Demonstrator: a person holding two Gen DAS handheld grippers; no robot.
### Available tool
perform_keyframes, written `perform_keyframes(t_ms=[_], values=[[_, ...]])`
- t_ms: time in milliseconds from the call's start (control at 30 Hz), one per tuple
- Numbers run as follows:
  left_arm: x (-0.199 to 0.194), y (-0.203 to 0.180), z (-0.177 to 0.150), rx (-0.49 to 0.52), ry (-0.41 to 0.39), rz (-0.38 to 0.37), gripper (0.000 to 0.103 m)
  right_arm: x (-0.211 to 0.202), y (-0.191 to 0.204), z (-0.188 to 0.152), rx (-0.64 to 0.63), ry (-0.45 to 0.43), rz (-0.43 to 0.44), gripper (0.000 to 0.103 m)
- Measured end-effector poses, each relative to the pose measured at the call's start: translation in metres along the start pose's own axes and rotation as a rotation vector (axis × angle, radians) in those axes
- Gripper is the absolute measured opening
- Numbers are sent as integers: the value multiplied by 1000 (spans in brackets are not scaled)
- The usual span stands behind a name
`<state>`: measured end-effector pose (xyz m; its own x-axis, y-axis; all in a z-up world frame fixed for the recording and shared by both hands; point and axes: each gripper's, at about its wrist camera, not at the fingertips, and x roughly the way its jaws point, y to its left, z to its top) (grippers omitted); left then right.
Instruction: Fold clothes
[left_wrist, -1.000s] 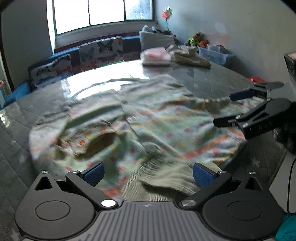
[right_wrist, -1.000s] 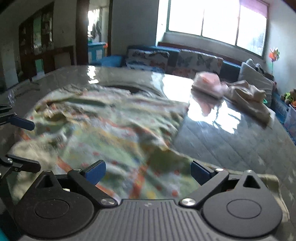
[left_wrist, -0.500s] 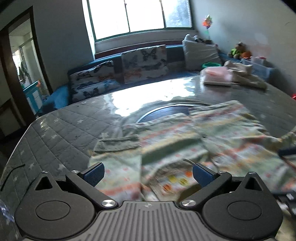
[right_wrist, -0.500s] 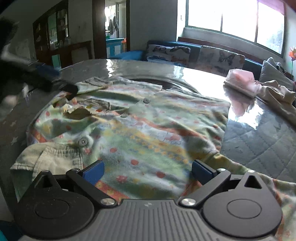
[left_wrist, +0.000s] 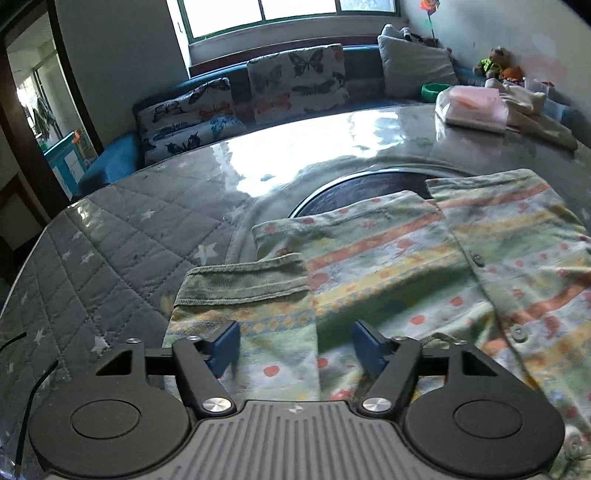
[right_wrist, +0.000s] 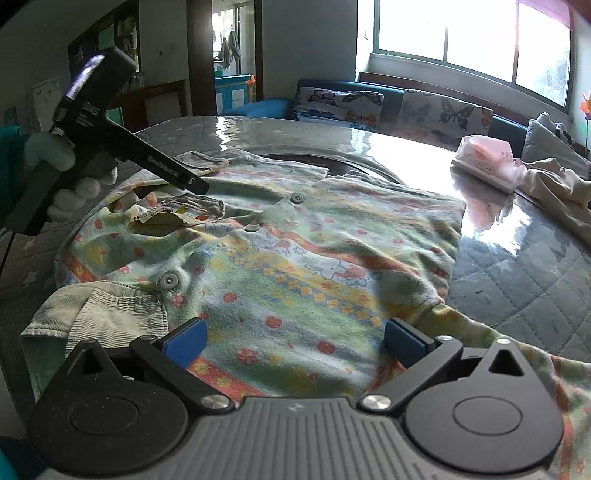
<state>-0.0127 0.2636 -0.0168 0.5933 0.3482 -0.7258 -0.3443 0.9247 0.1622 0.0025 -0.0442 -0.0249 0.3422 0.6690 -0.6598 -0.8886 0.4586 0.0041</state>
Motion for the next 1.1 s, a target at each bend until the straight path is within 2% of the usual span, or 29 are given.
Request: perform_keyframes(t_ms=[33, 100, 167, 267, 400, 633, 767, 833, 867, 933, 1000, 1100], values=[[1, 2, 0, -4, -4, -6, 58, 0, 0, 0, 0, -1, 0, 103], [0, 9, 0, -22, -7, -14, 25, 0, 0, 0, 0, -1, 2, 103], [-3, 18, 0, -49, -13, -17, 13, 0, 0, 0, 0, -1, 2, 103], [-15, 35, -4, -112, -44, -5, 7, 0, 0, -1, -1, -5, 1, 103], [-42, 63, -17, -201, -100, 42, 6, 1, 1, -1, -2, -8, 0, 103], [-104, 114, -56, -361, -191, 169, 5, 1, 1, -2, -2, -13, -2, 103], [-119, 125, -77, -406, -152, 161, 7, 0, 1, -2, -1, -17, -3, 103], [-119, 117, -78, -365, -140, 164, 14, 0, 1, -2, -1, -19, -3, 103], [-119, 112, -76, -348, -141, 158, 22, 0, 1, -3, -1, -20, -2, 103], [-114, 100, -67, -327, -147, 113, 29, 1, 1, -3, -1, -21, -2, 103], [-106, 87, -54, -298, -151, 83, 48, 0, 1, -3, -2, -22, -3, 103], [-88, 70, -33, -246, -154, 58, 49, 0, 2, -3, 0, -23, -2, 103]])
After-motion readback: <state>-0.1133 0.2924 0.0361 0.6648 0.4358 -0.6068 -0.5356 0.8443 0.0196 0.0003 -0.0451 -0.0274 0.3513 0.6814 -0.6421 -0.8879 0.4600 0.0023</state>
